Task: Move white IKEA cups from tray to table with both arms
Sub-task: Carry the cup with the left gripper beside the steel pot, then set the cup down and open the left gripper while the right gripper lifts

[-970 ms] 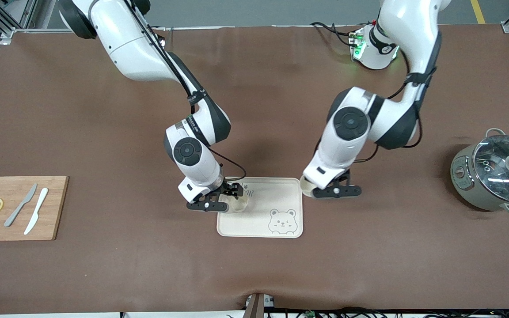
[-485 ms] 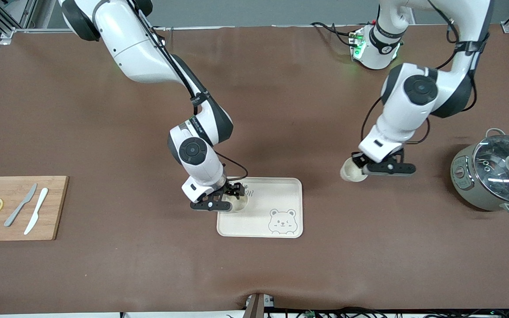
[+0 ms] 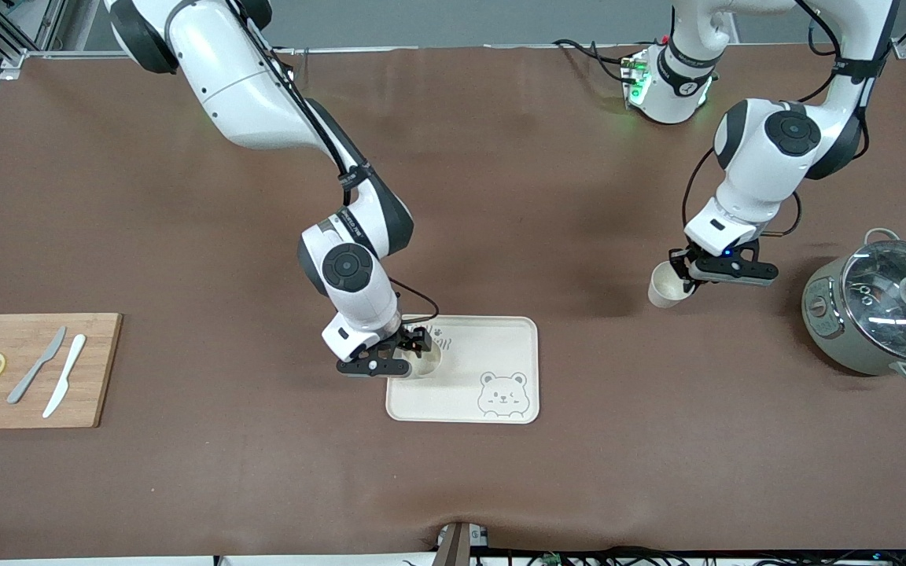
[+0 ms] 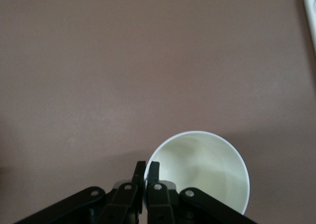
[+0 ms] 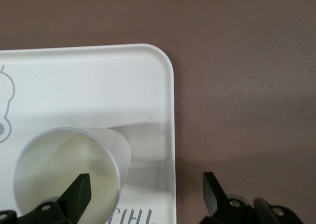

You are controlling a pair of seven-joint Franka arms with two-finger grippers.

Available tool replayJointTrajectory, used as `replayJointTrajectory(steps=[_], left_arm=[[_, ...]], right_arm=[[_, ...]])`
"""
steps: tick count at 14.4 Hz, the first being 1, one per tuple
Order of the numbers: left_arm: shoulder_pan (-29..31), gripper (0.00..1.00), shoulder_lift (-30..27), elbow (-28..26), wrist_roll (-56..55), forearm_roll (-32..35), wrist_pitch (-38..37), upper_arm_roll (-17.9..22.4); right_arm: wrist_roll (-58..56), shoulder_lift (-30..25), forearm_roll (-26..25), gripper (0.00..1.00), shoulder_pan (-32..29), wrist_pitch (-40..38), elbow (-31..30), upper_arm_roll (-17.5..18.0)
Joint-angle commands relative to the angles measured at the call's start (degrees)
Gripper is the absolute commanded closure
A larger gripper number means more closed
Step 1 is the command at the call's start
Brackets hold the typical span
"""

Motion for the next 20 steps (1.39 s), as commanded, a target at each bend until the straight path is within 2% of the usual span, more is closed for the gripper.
replayJointTrajectory(steps=[1, 7, 9, 10, 11, 13, 15, 17, 18, 19, 20], left_arm=[[4.2, 1.0, -0.3, -5.2, 5.2, 1.0, 6.6, -0.7], [7.5, 1.0, 3.6, -6.3, 8.8, 1.2, 10.4, -0.7], [7.8, 1.0, 4.6, -6.1, 9.2, 1.2, 10.4, -0.7], [7.8, 1.0, 4.9, -6.0, 9.2, 1.2, 10.4, -0.7], [8.3, 1.0, 5.2, -5.8, 9.3, 1.3, 10.4, -0.7], [8.6, 1.0, 5.7, -5.7, 9.8, 1.3, 10.4, -0.7], [8.6, 1.0, 6.0, -5.4, 10.0, 1.3, 10.4, -0.7], [8.6, 0.7, 6.9, -4.7, 12.6, 1.3, 10.4, -0.7], [8.7, 0.46, 7.4, -4.1, 14.0, 1.3, 10.4, -0.7], [8.7, 0.36, 7.4, -4.0, 14.9, 1.3, 10.4, -0.7], [8.7, 0.12, 7.7, -3.6, 15.1, 1.2, 10.4, -0.7]], right_arm=[[1.4, 1.3, -1.1, 0.0, 0.3, 0.1, 1.4, -0.2], [1.4, 2.4, -0.8, 0.01, 0.1, 0.9, 1.8, -0.1], [1.5, 2.4, -0.7, 0.37, -0.1, 0.9, 2.0, 0.0], [1.4, 2.4, -0.7, 0.46, -0.1, 1.0, 2.0, 0.0], [1.2, 2.4, -0.7, 0.6, -0.2, 0.9, 2.2, 0.0], [1.2, 2.4, -0.7, 0.82, -0.3, 0.8, 2.6, 0.0], [1.2, 2.4, -0.7, 0.98, -0.3, 0.7, 2.6, 0.0], [1.2, 2.4, -0.8, 1.0, -0.1, 0.2, 2.7, -0.1], [1.3, 2.4, -0.8, 1.0, -0.2, 0.4, 2.7, 0.0], [1.3, 2.4, -0.7, 1.0, -0.1, 0.6, 2.7, 0.0], [1.3, 2.3, -0.7, 1.0, -0.3, 0.6, 2.7, 0.0]])
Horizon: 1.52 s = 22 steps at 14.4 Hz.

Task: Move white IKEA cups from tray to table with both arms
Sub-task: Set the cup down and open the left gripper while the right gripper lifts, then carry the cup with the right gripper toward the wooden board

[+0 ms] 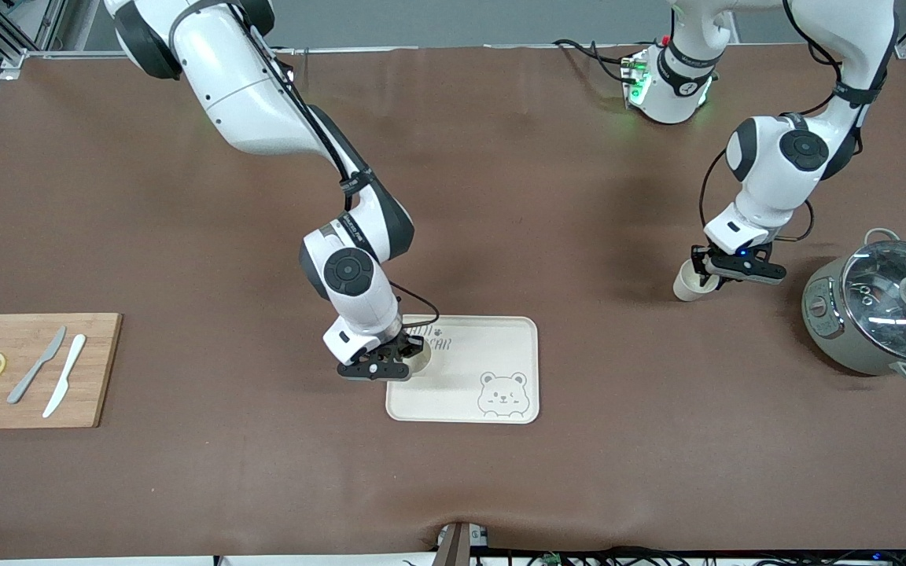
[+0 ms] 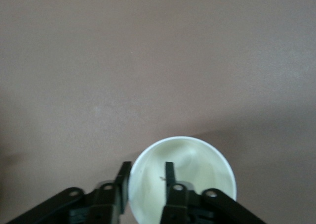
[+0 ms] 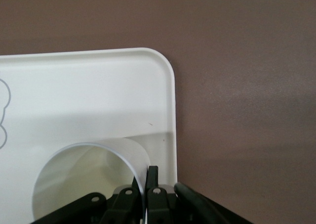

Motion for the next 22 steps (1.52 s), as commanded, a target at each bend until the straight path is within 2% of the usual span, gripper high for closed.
replayJointTrajectory(steps=[1, 4, 6, 12, 14, 19, 22], left_arm=[[1.0, 0.0, 1.4, 1.5, 1.4, 1.2, 0.8, -0.6], [1.0, 0.0, 1.2, 1.7, 1.1, 0.8, 0.5, -0.6], [2.6, 0.0, 0.2, 1.6, 1.0, 0.7, -1.4, -0.6], [2.7, 0.0, -8.2, 4.8, 1.1, 0.6, -20.2, -0.6], [2.6, 0.0, -9.6, 7.3, 1.2, -0.7, -25.4, -0.7], [2.2, 0.0, -10.3, 19.4, 0.0, -8.5, -42.3, -2.4], [2.1, 0.0, -9.5, 24.1, -5.0, -9.4, -45.4, -3.7]], right_arm=[[0.9, 0.8, -0.5, 1.0, -0.4, -0.4, 1.7, 0.2], [0.5, -0.4, 0.2, 1.0, -2.4, -1.8, 1.7, 0.6], [-0.6, -1.6, 0.3, 1.0, -3.7, -5.4, 1.7, 0.8], [-18.1, -7.5, 3.2, 1.0, -10.3, -14.6, 1.1, 0.6], [-22.6, -8.9, 3.1, 1.0, -11.8, -16.5, 0.7, 0.5], [-34.2, -12.9, 3.1, 1.0, -17.3, -17.0, -4.4, 0.4], [-40.4, -15.5, 3.1, 1.0, -20.3, -16.3, -8.7, 0.4]])
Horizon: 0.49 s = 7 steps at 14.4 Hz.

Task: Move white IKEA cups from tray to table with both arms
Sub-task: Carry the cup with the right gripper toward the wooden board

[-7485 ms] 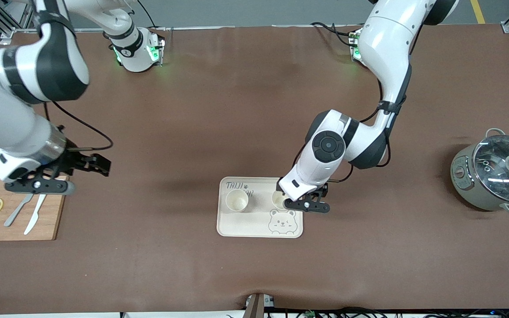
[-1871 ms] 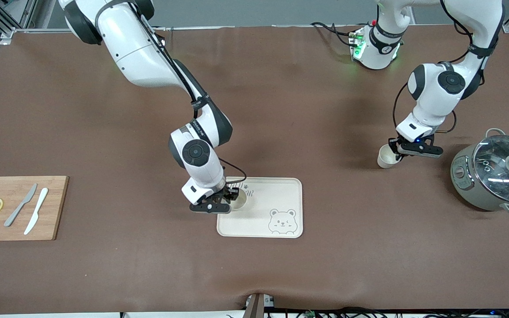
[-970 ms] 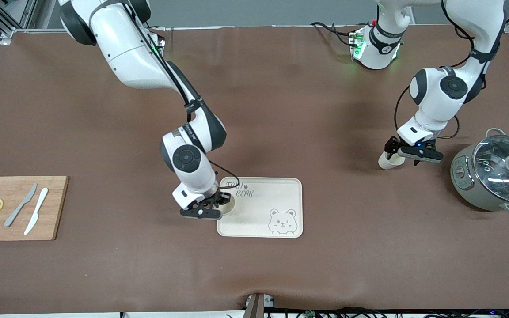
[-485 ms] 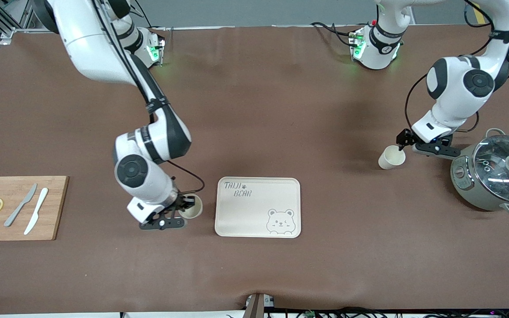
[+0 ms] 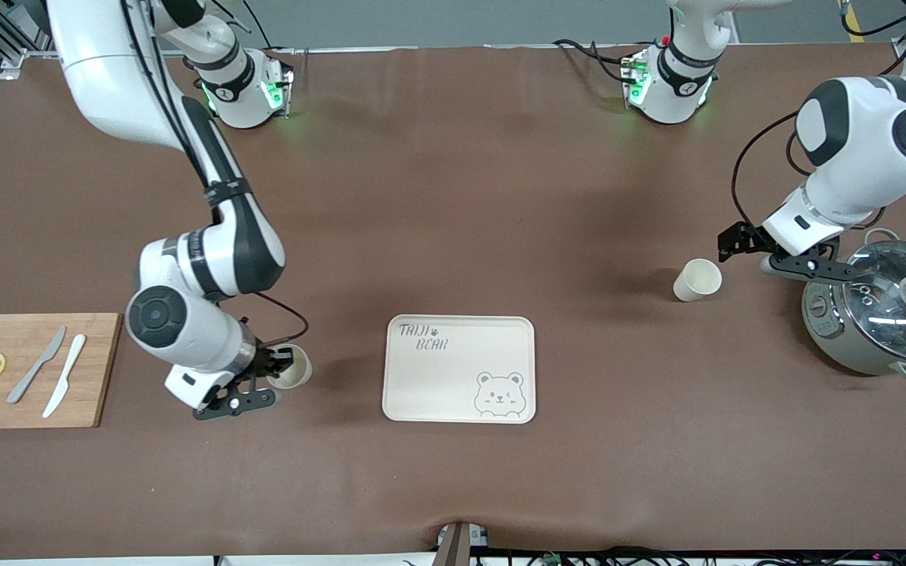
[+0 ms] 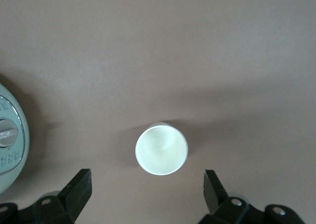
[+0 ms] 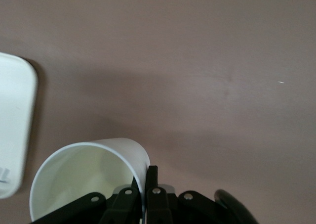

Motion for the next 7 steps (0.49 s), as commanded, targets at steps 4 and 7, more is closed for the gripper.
replayJointTrajectory(steps=[4, 7], left_arm=[[0.3, 0.0, 1.0, 7.6, -8.6, -1.2, -2.9, -3.5], [-0.1, 0.0, 1.1, 13.8, -11.1, -1.2, -9.6, -3.6]], right_arm=[[-12.7, -7.6, 0.7, 1.0, -6.6, 5.2, -12.9, 0.9], [-19.4, -7.6, 1.2, 1.0, -9.8, 8.2, -15.5, 1.0]])
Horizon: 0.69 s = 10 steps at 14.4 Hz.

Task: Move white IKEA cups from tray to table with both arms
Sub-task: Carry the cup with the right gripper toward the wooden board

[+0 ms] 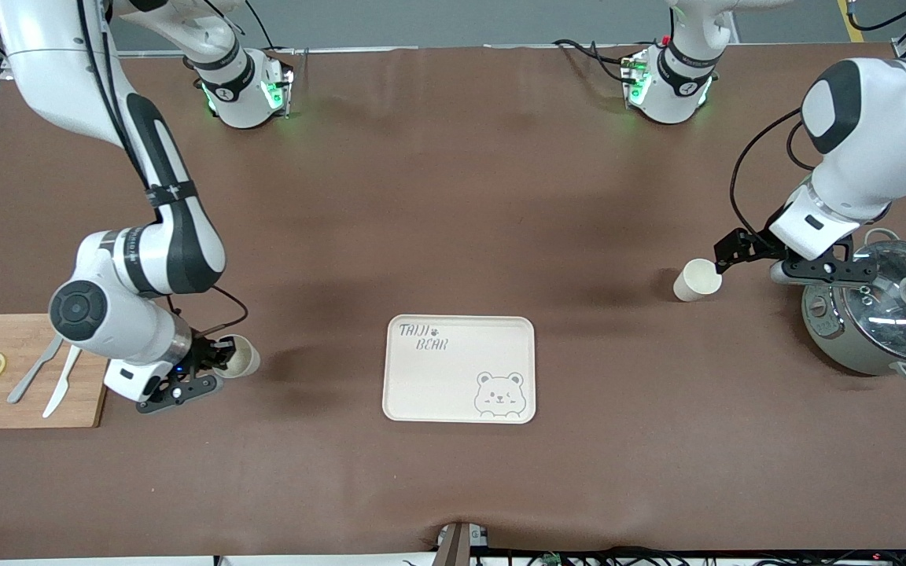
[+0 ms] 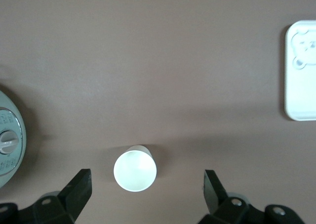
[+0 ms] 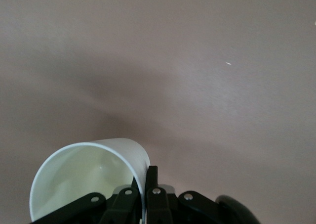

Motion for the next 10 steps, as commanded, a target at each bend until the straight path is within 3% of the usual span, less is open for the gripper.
replayJointTrajectory(steps=[1, 3, 10], left_arm=[[-0.1, 0.0, 0.9, 8.3, -1.3, -1.1, -8.9, -0.3], [-1.5, 0.0, 2.1, 14.0, -2.5, -1.0, -15.8, 0.0], [-2.6, 0.0, 2.2, 25.6, -4.0, -0.6, -27.2, 0.1]], right_arm=[[-6.2, -2.3, 1.4, 1.0, -3.3, 3.8, -5.2, 1.0], [-9.4, -2.1, 1.4, 1.0, -4.7, 6.2, -6.1, 1.0], [-19.4, -0.1, 5.2, 1.0, -7.9, 12.3, -8.1, 1.0]])
